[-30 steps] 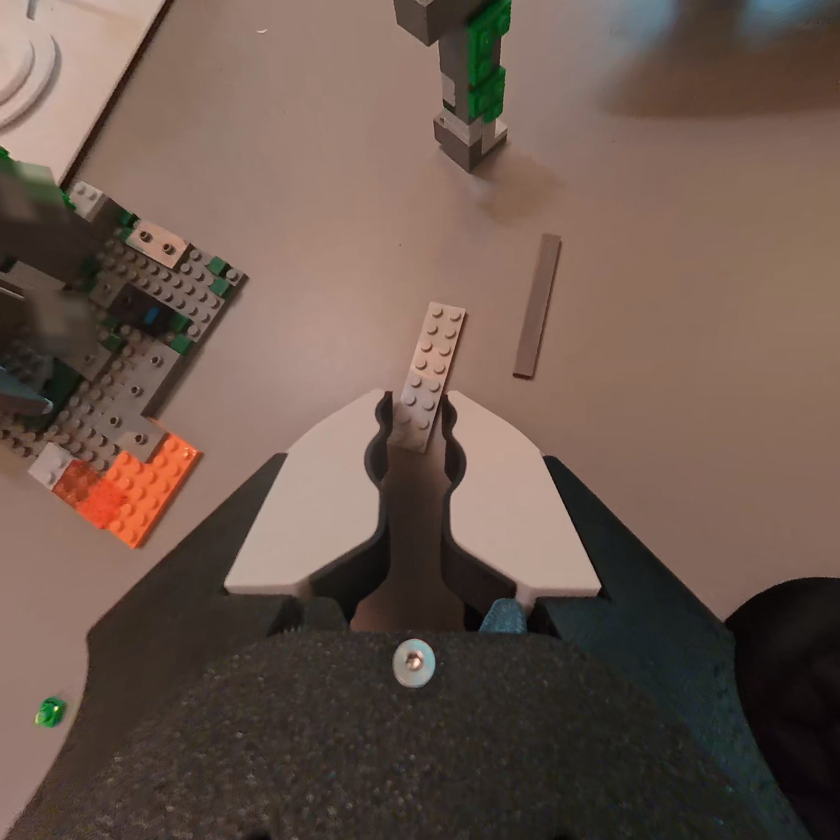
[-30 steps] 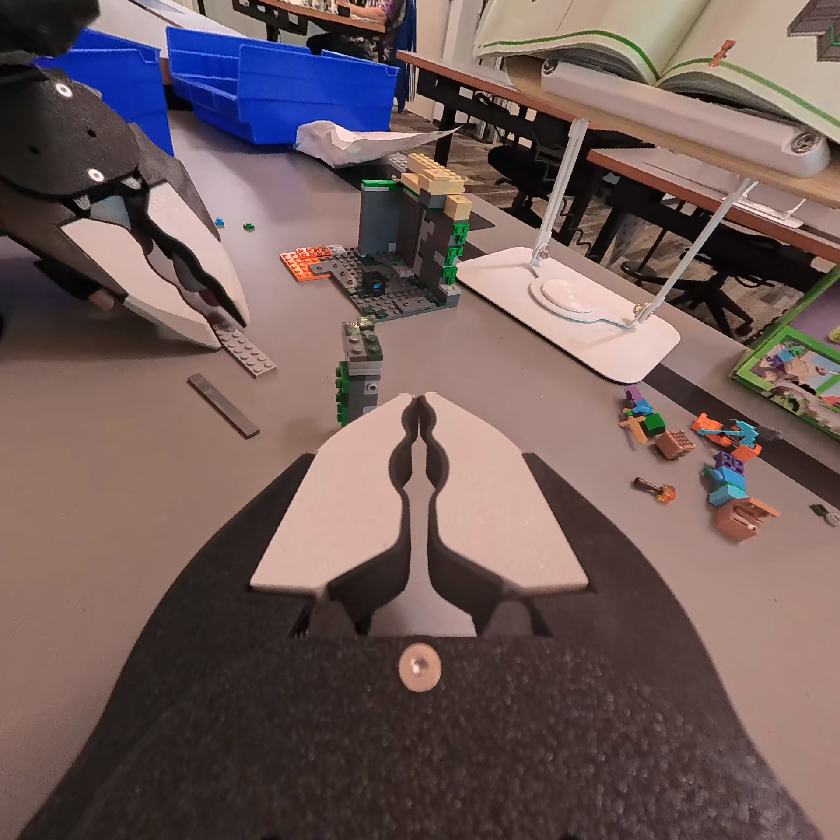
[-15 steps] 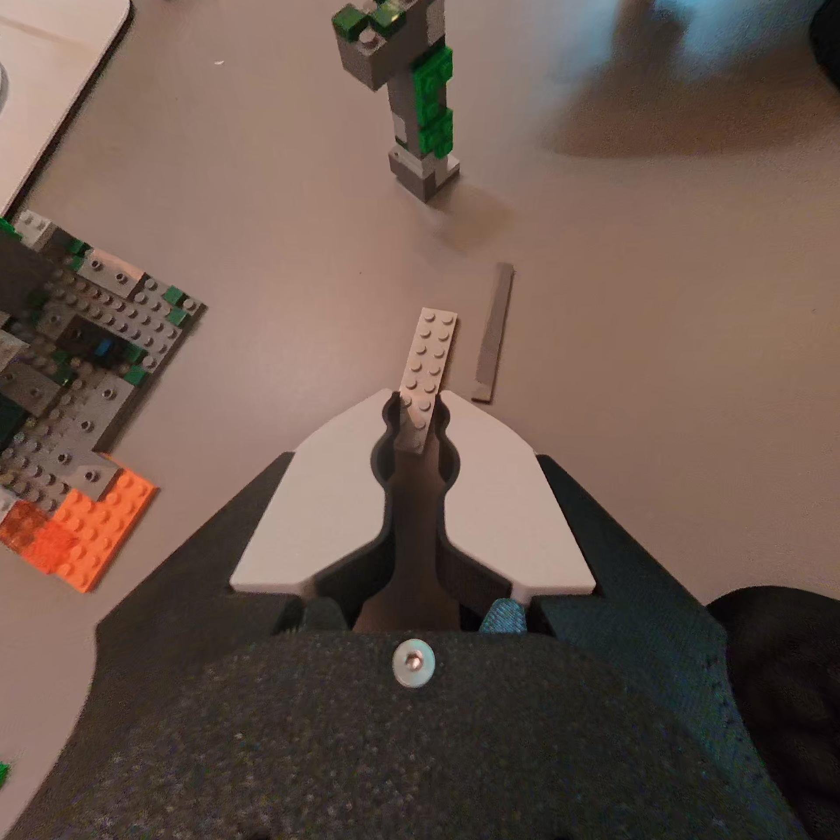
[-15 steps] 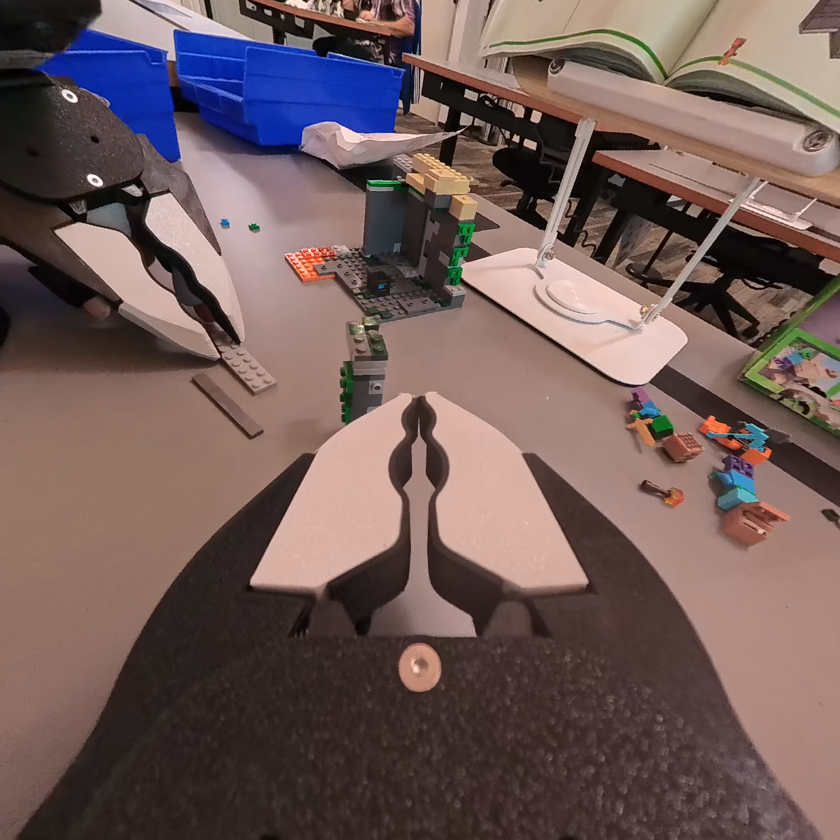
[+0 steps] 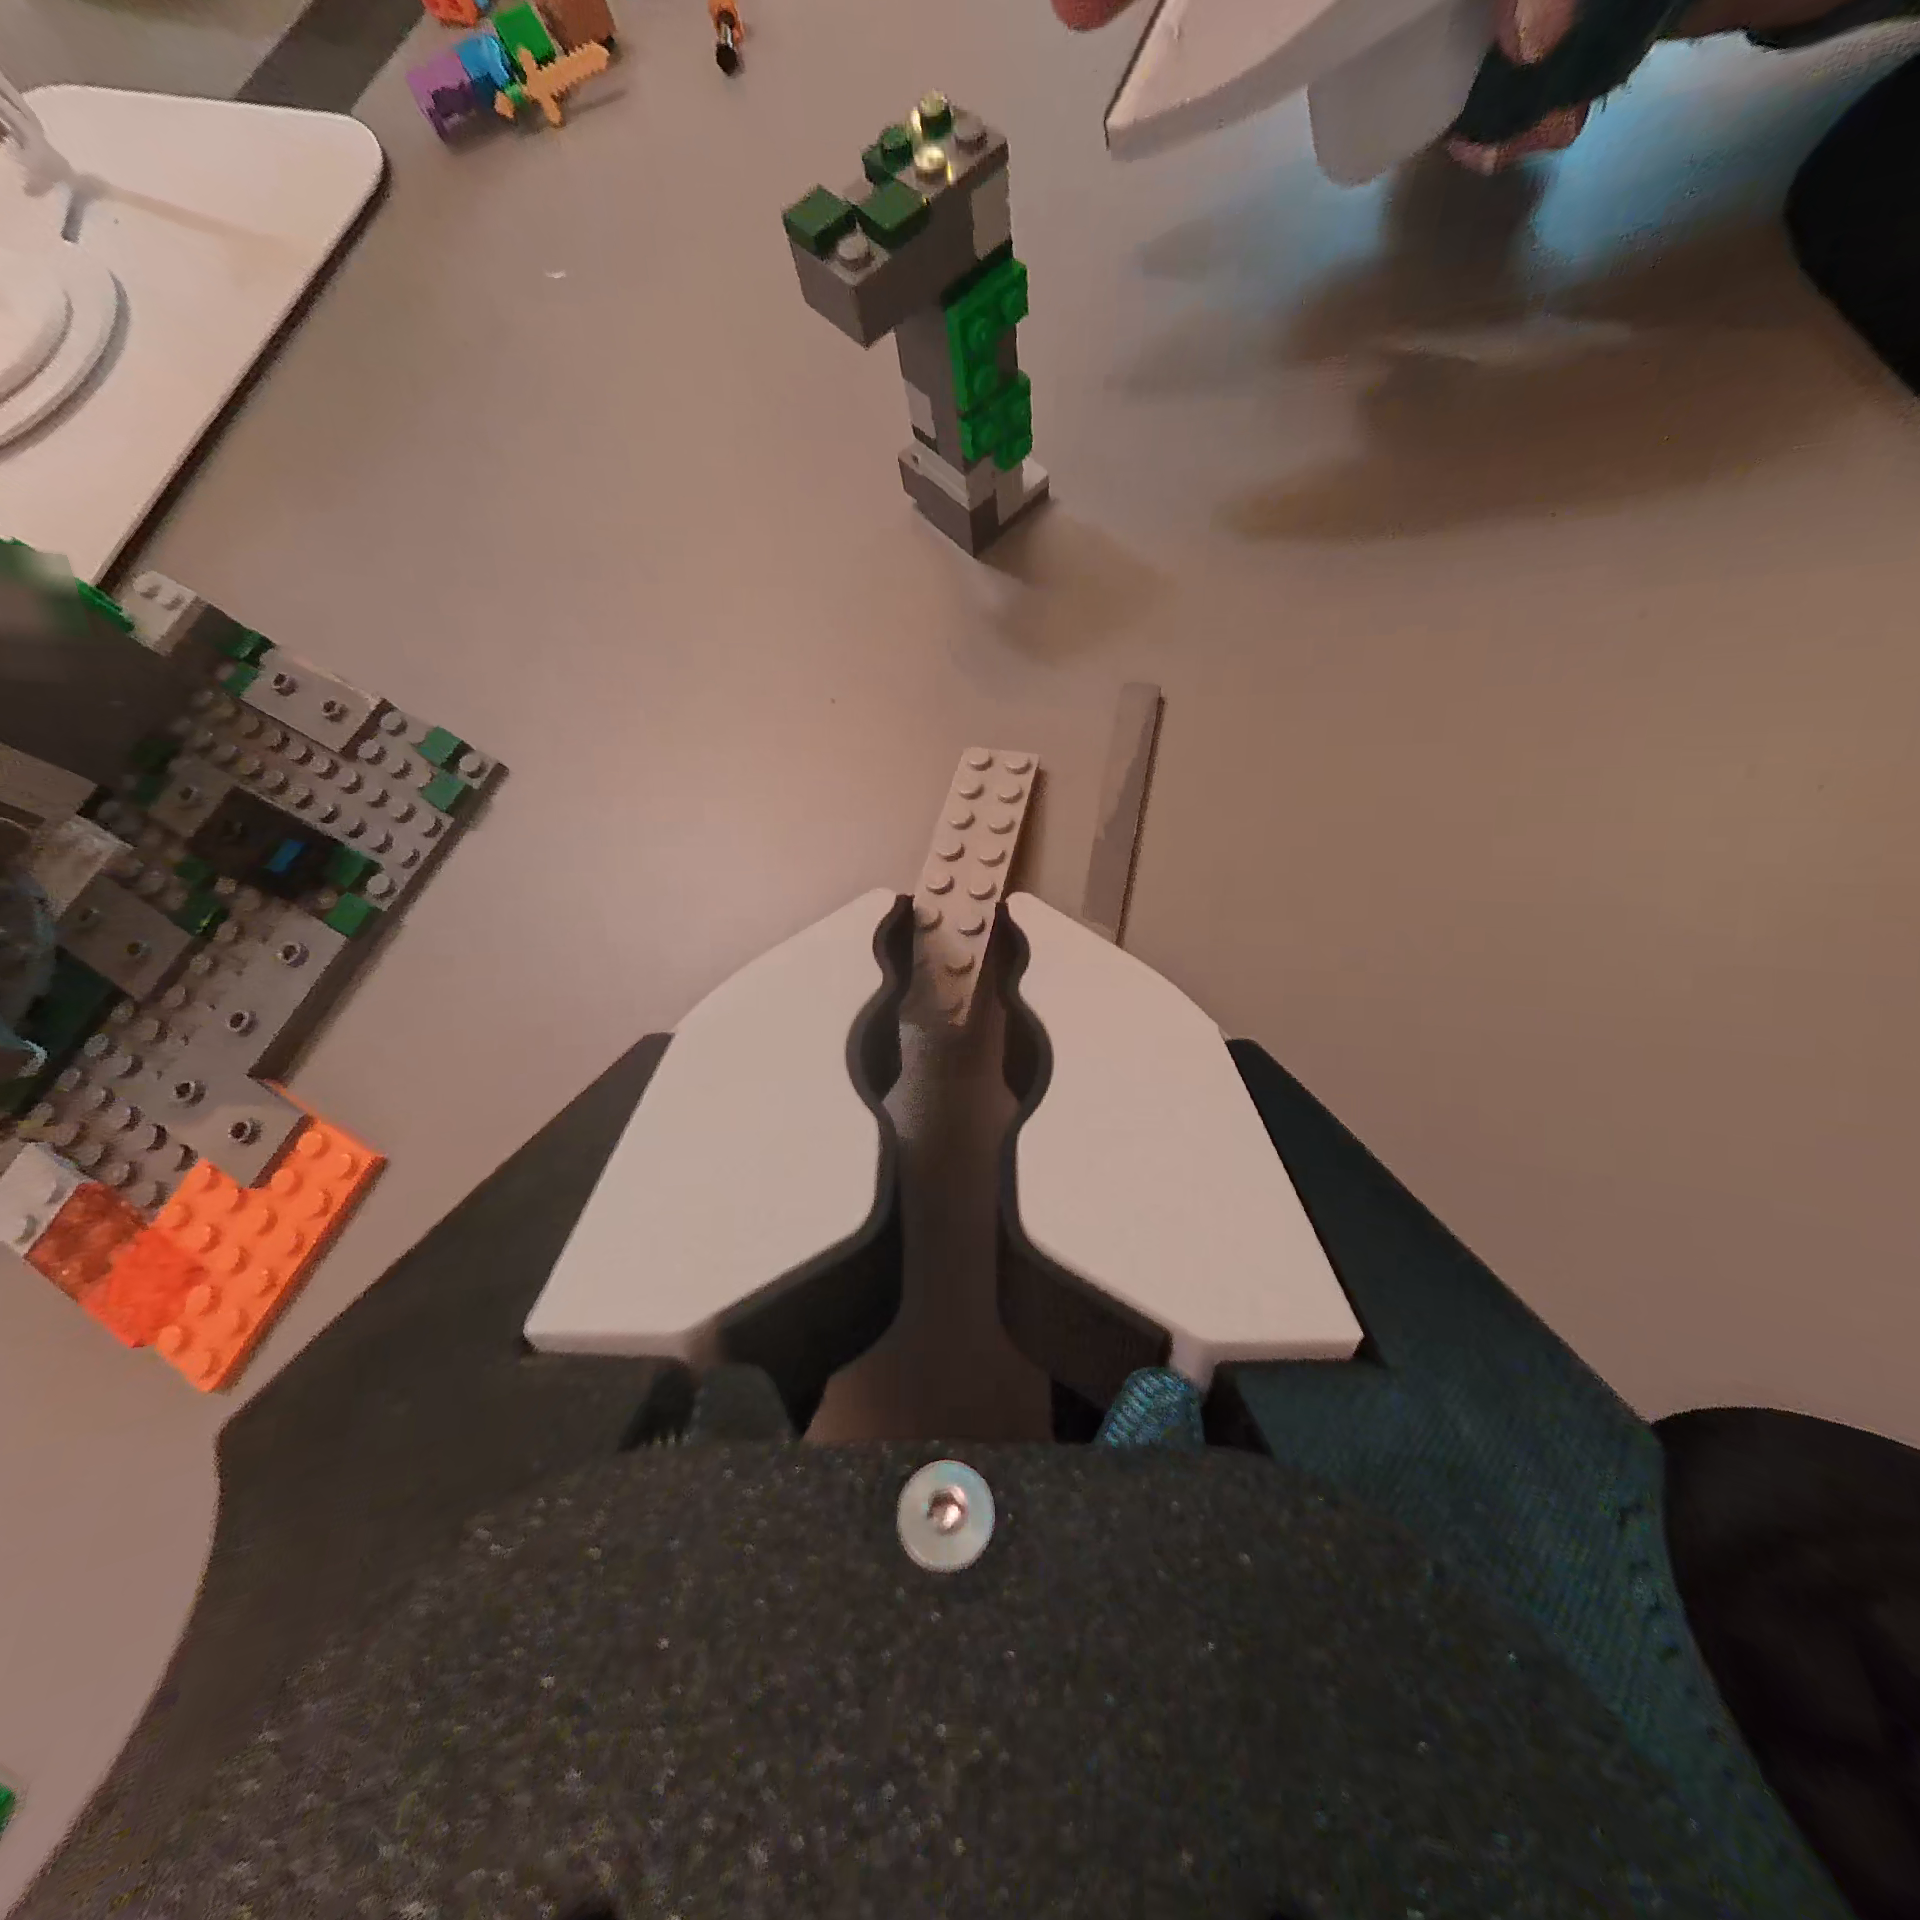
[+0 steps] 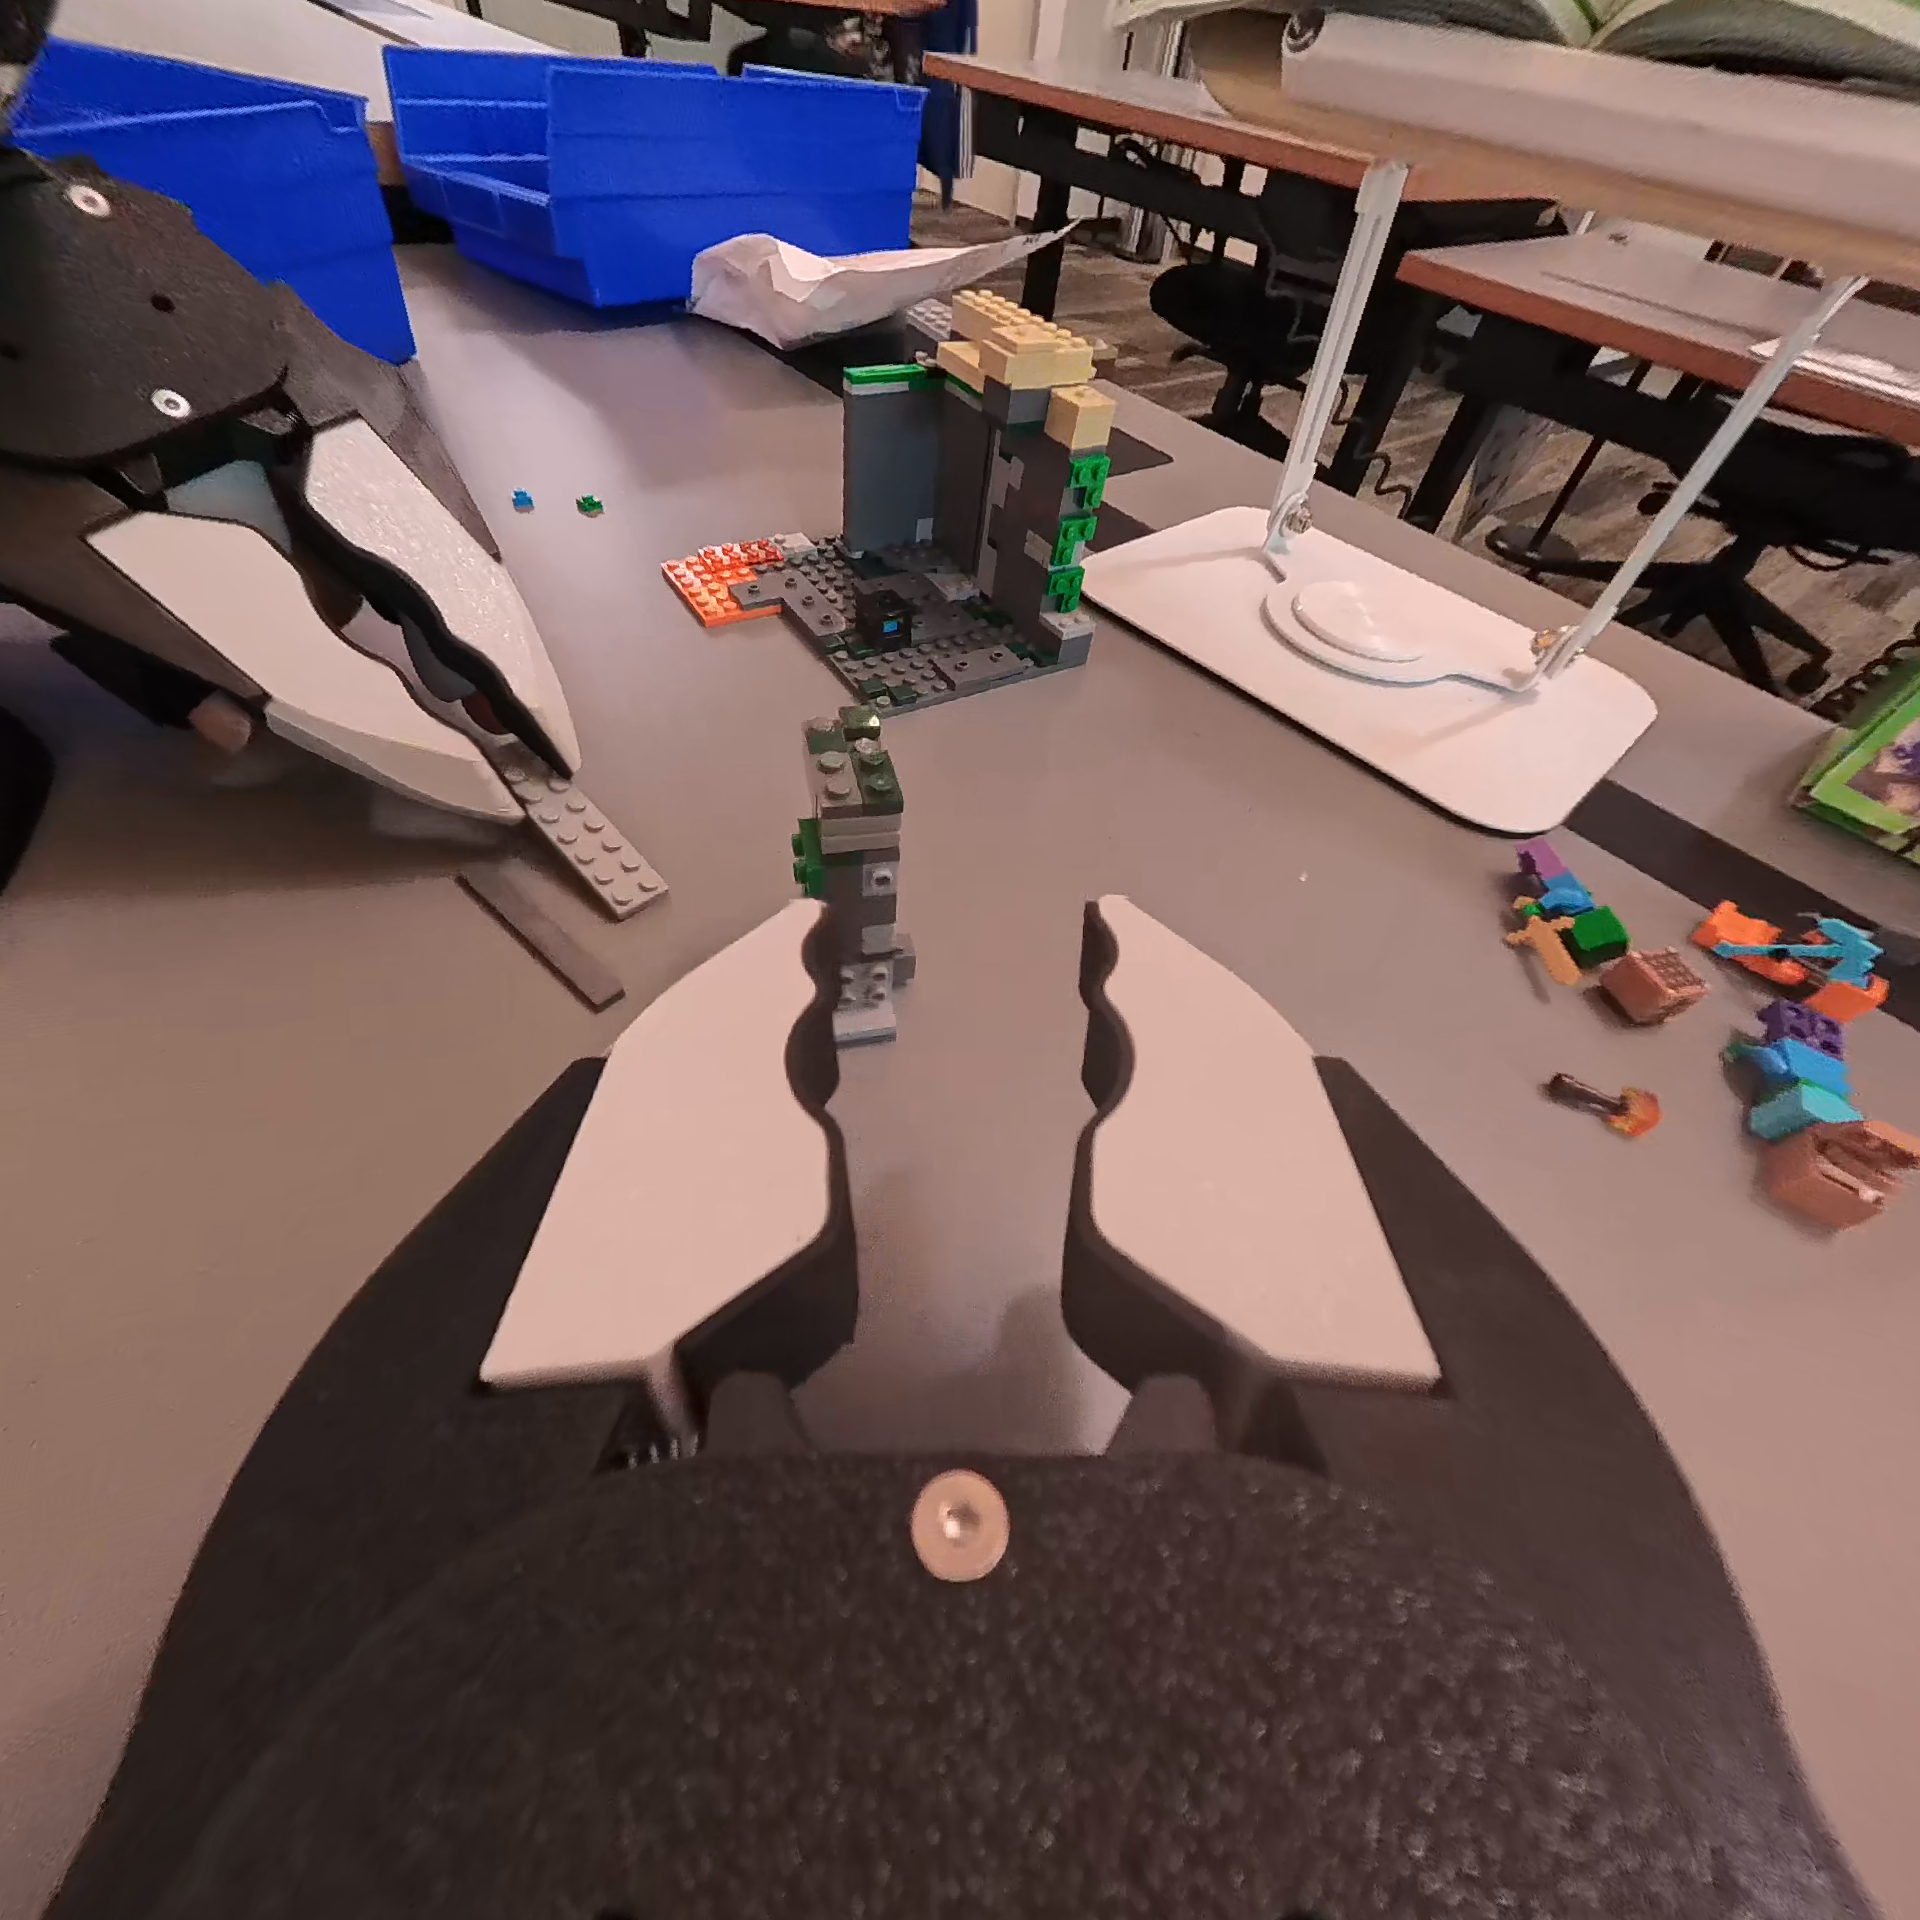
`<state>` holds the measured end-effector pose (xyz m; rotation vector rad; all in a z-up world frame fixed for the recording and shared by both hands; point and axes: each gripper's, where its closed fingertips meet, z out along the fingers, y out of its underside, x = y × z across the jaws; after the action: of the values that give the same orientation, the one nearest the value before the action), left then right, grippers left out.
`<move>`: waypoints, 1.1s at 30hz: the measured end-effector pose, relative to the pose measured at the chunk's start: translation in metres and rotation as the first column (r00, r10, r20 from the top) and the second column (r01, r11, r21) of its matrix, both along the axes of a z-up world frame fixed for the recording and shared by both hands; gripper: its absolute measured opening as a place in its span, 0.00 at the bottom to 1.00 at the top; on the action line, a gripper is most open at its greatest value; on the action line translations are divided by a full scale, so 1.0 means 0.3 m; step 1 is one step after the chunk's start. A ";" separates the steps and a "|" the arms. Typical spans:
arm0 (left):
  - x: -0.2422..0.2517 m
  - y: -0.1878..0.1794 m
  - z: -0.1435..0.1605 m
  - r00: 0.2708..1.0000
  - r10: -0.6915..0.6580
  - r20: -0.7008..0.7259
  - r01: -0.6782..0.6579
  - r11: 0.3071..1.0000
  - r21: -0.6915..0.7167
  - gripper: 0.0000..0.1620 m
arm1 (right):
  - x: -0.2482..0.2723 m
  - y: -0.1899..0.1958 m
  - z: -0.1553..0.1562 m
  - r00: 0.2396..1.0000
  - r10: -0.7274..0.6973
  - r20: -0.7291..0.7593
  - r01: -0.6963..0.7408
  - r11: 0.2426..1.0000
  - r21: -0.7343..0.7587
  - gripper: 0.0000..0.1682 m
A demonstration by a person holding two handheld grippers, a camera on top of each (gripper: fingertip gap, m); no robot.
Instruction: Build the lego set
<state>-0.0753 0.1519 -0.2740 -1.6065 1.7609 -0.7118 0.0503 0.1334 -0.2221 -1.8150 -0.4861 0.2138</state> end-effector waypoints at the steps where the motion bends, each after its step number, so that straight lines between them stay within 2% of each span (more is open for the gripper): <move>1: 0.002 0.000 0.004 1.000 0.002 0.008 -0.002 1.000 -0.002 0.09 | -0.006 0.003 0.000 1.000 0.005 -0.005 -0.005 1.000 0.002 0.25; 7: 0.010 -0.002 0.011 1.000 0.000 0.021 0.000 1.000 0.019 0.09 | -0.044 0.017 0.007 0.999 0.039 -0.011 -0.038 0.999 0.029 0.16; 13: 0.015 -0.008 0.014 1.000 -0.006 0.028 0.006 1.000 0.025 0.09 | -0.042 0.028 -0.006 0.999 0.026 0.029 -0.027 0.999 0.034 0.17; 21: 0.019 -0.012 0.022 0.999 -0.010 0.040 0.009 0.999 0.032 0.09 | -0.053 0.041 -0.033 0.999 0.035 0.012 -0.035 0.999 -0.021 0.26; 28: 0.019 -0.006 0.033 0.999 -0.005 0.054 0.003 0.999 0.036 0.09 | -0.102 0.084 -0.058 0.997 0.080 0.024 -0.078 0.994 -0.074 0.30; 29: 0.019 -0.005 0.035 0.998 -0.004 0.057 0.002 0.999 0.038 0.09 | -0.108 0.087 -0.059 0.996 0.087 0.028 -0.085 0.994 -0.076 0.28; 32: 0.017 -0.002 0.039 0.998 -0.001 0.061 -0.001 0.999 0.038 0.09 | -0.121 0.080 -0.061 0.992 0.115 0.046 -0.111 0.991 -0.077 0.15; 33: 0.016 0.000 0.038 0.998 0.000 0.060 -0.002 0.999 0.038 0.09 | -0.123 0.075 -0.061 0.991 0.121 0.049 -0.117 0.990 -0.077 0.15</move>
<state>-0.0704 0.1519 -0.2625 -1.5447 1.7203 -0.7149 0.0135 0.1558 -0.2405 -1.8697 -0.6328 0.2683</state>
